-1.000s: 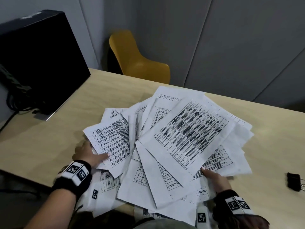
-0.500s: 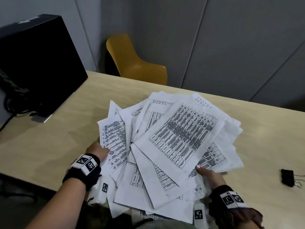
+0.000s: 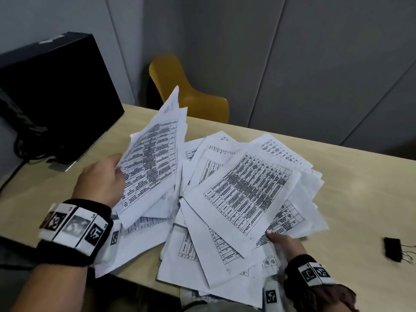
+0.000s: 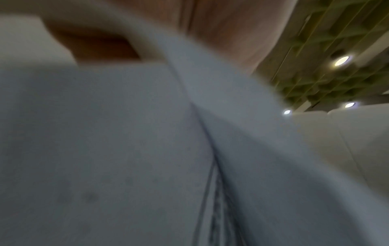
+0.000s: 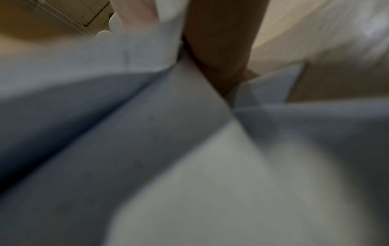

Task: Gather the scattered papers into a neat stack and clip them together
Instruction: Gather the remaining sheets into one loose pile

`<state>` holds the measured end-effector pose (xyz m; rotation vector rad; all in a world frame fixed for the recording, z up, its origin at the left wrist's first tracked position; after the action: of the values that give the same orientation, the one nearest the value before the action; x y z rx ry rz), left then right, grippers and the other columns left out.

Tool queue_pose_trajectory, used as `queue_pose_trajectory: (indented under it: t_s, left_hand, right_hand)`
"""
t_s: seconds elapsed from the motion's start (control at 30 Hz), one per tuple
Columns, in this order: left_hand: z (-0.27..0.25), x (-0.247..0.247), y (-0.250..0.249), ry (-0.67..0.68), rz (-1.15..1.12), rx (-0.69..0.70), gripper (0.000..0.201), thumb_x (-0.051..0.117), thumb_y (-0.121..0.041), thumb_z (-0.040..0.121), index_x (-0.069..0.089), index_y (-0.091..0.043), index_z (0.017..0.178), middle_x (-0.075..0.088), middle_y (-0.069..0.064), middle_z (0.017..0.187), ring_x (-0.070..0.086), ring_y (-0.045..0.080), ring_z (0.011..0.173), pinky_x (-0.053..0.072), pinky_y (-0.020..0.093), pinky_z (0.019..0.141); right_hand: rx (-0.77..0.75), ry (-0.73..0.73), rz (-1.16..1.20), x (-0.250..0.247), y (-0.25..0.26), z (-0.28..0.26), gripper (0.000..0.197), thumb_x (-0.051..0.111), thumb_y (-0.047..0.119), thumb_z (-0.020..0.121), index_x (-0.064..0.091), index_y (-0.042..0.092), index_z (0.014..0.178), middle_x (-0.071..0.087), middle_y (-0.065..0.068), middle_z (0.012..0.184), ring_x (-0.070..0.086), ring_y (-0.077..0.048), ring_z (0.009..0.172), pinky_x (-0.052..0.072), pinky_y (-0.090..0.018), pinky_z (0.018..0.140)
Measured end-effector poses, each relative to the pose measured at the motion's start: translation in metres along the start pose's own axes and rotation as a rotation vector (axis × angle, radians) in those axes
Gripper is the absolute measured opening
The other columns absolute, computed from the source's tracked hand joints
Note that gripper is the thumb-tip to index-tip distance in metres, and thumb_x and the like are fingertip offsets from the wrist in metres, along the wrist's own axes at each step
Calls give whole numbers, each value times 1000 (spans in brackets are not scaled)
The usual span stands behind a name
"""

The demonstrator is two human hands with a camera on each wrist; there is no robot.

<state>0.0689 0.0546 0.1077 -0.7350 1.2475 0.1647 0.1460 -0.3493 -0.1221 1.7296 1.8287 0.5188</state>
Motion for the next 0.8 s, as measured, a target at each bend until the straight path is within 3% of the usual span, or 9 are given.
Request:
queue_pose_trajectory:
  t_s: [0.1,0.2,0.3,0.4,0.5,0.57,0.67,0.73,0.8]
  left_hand:
    - [-7,-41,-33,-145,-45,86,26,47,-6,91,58,1,113,63,32,103,55,49,98,44,46,84]
    - [-19,-69,-60,-236,-162,118,29,48,-10,92,55,2,118,61,32,109,53,48,103,41,44,87]
    - [-21,-69,-67,-223,-329,81,28,51,-18,92,57,-3,115,64,22,109,57,38,104,42,37,85]
    - [-15,-31,-71,-52,-552,6,7,55,-17,90,61,-14,89,64,4,85,59,24,82,38,26,69]
    - [-11,44,-68,206,-691,-125,7,57,-14,89,61,-20,87,66,-3,80,62,16,73,44,23,59]
    - [-12,101,-51,337,-698,-239,13,59,-12,87,63,-14,99,70,5,93,65,20,80,53,29,68]
    - [-19,160,-26,436,-530,-322,26,60,-11,85,62,-7,110,68,13,111,64,28,97,50,35,91]
    - [-24,174,-20,457,-407,-308,32,60,-11,86,58,-3,117,64,15,119,61,31,105,44,27,90]
    - [-26,178,-24,489,-327,-265,38,61,-11,86,53,-2,121,61,16,123,58,31,110,41,24,84]
  right_hand:
    - [-30,21,32,2,-1,3,79,86,31,48,54,-5,111,49,-18,133,43,-33,124,29,-42,104]
    - [-18,17,-14,3,-1,2,76,79,26,64,48,-8,124,43,-24,140,40,-41,128,31,-48,105]
    - [15,0,-104,-1,-1,-2,57,73,22,75,51,-7,119,48,-26,134,44,-44,123,36,-49,102]
    - [27,-29,-119,-6,-2,1,31,71,15,77,55,-8,89,55,-23,105,52,-45,109,42,-45,93]
    - [-52,-35,-107,0,6,-6,42,69,31,76,60,-6,93,59,-18,113,57,-33,99,50,-35,82]
    - [-59,30,-58,6,1,2,73,73,51,66,58,-2,113,55,-19,128,57,-31,110,45,-37,98]
    - [-70,48,-15,3,-2,0,77,77,42,66,55,-6,122,55,-16,127,54,-30,113,38,-32,100]
    - [-108,59,29,1,4,0,75,70,46,65,55,-2,121,54,-12,131,49,-27,119,39,-21,91]
    - [-134,76,135,2,11,-8,66,58,47,79,50,4,128,49,-11,136,44,-25,125,35,-20,98]
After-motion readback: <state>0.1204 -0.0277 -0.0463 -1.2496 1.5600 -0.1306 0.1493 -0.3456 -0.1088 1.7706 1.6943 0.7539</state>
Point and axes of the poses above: each hand's wrist, its own z-axis towards the middle knuckle, its own x-axis out of the palm, y = z × x, the point moved 7 cm from there along z, towards the middle knuckle
